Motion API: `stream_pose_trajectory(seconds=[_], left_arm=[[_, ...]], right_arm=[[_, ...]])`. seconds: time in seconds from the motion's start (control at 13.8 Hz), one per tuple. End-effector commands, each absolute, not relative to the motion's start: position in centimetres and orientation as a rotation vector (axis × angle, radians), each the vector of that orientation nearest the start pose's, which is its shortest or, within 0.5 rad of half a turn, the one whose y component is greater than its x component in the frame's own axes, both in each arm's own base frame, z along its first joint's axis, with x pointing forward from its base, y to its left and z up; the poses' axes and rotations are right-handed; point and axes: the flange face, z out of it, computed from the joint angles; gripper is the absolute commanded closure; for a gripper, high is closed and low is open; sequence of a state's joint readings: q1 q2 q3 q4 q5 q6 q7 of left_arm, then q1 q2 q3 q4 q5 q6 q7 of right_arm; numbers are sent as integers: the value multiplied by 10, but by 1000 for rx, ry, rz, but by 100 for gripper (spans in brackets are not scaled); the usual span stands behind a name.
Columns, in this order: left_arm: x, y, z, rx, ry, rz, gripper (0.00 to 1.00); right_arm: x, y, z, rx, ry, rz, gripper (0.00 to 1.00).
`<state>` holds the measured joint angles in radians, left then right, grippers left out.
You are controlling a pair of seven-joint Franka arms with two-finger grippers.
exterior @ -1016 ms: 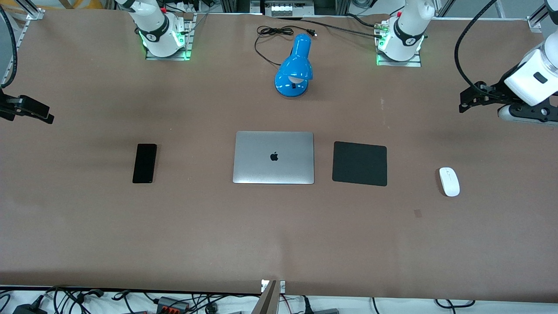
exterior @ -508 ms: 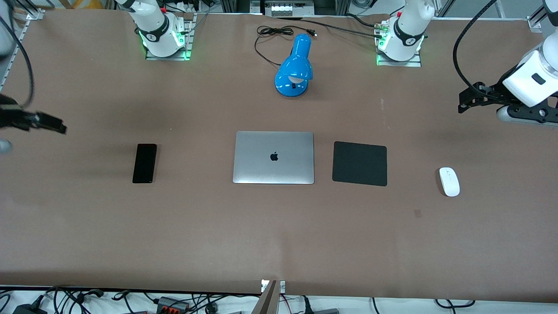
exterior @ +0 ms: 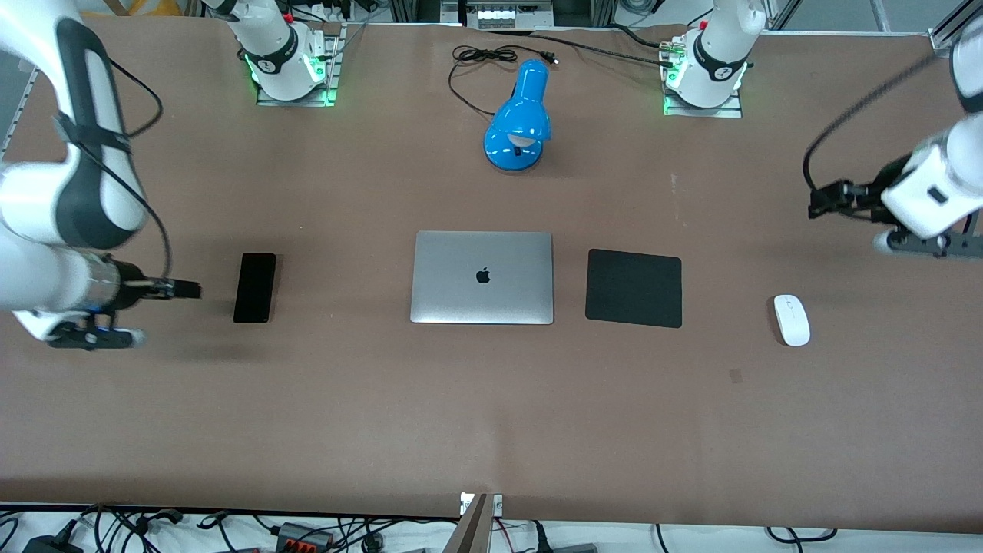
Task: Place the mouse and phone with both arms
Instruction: 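Grasp the phone with the right gripper while the left gripper grasps the mouse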
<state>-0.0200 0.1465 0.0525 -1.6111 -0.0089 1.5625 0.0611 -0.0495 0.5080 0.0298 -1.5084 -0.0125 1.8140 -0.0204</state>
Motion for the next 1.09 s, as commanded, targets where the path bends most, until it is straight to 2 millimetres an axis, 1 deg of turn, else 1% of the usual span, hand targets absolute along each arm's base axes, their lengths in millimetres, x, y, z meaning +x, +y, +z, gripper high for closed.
stream_pose_trajectory(seconds=[0.0, 0.07, 0.15, 0.22, 0.29, 0.36, 0.44, 0.51, 0.58, 0.65, 0.73, 0.8, 0.87, 0.94, 1.02], left_arm=[[617, 36, 489, -3112, 36, 368, 0], [626, 40, 469, -3111, 27, 373, 0], [635, 49, 445, -3110, 8, 340, 0], [642, 69, 421, -3103, -30, 289, 0], [649, 75, 399, -3101, -40, 256, 0], [654, 77, 380, -3096, -54, 220, 0], [656, 80, 363, -3087, -57, 204, 0], [656, 87, 342, -3072, -60, 187, 0], [655, 99, 321, -3065, -75, 160, 0], [653, 98, 302, -3066, -72, 127, 0], [653, 100, 280, -3065, -64, 55, 0], [649, 100, 258, -3065, -60, 17, 0], [642, 102, 240, -3066, -58, 8, 0], [636, 112, 226, -3066, -71, -7, 0], [632, 116, 216, -3066, -69, -21, 0]], right_arm=[[671, 6, 317, -3104, 78, 338, 0], [667, 9, 298, -3095, 206, 352, 0], [662, 14, 284, -3097, 237, 348, 0], [656, 20, 273, -3102, 223, 353, 0], [650, 17, 262, -3101, 230, 365, 0], [644, 17, 253, -3105, 227, 372, 0], [638, 22, 244, -3107, 220, 377, 0], [632, 22, 236, -3107, 230, 374, 0], [629, 21, 231, -3110, 228, 377, 0], [626, 20, 226, -3119, 216, 388, 0], [624, 19, 225, -3134, 189, 393, 0], [624, 19, 225, -3180, 133, 391, 0], [623, 19, 223, -3200, 111, 395, 0], [622, 22, 222, -3207, 90, 389, 0], [621, 23, 220, -3208, 85, 391, 0]])
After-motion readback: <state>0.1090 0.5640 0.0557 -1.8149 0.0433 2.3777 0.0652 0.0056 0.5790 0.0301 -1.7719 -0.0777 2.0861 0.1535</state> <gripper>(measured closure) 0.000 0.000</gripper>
